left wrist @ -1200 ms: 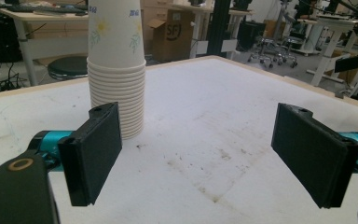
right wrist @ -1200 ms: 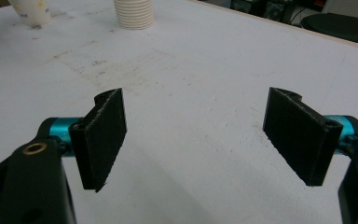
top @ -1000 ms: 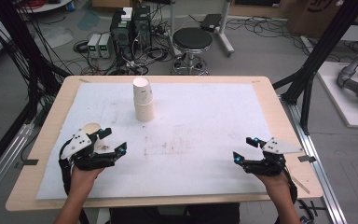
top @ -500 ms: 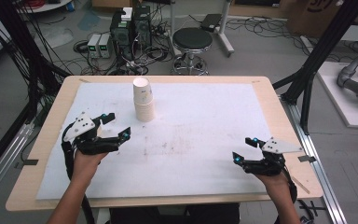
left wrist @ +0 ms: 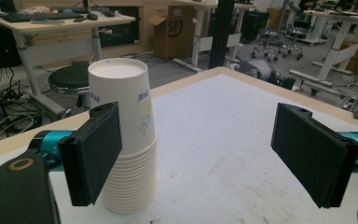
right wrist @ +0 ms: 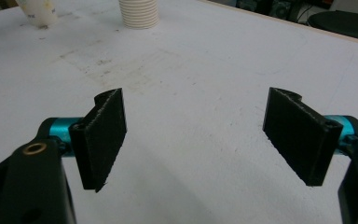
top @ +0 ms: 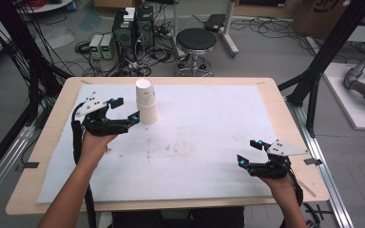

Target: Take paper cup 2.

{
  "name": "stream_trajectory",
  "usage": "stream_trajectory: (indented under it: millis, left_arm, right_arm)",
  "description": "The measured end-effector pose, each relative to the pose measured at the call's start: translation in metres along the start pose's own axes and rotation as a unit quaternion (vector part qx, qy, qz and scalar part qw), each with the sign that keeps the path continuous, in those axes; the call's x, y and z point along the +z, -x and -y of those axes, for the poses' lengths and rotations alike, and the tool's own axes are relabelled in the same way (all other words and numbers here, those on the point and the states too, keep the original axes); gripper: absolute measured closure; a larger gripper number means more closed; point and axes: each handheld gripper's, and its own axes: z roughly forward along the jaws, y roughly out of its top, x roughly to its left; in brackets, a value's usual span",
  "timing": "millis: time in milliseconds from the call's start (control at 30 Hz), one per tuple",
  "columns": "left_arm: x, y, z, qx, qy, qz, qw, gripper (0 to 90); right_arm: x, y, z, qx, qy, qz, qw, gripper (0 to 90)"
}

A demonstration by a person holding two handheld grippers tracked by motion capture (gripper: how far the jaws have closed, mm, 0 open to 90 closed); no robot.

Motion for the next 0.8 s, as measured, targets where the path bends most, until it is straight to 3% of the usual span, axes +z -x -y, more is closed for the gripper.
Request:
stream_trajectory:
  millis: [367, 800]
  left_arm:
    - [0.028, -0.017, -0.031, -0.001, -0.014, -0.028, 0.9995, 16.1]
    - [0.069, -0.036, -0.038, -0.004, -0.056, -0.057, 0.9968, 16.1]
  right_arm:
    - [0.0, 0.0, 0.0, 0.001, 0.0, -0.003, 1.0, 22.0]
    - [0.0, 0.001, 0.0, 0.006, 0.0, -0.007, 1.0, 22.0]
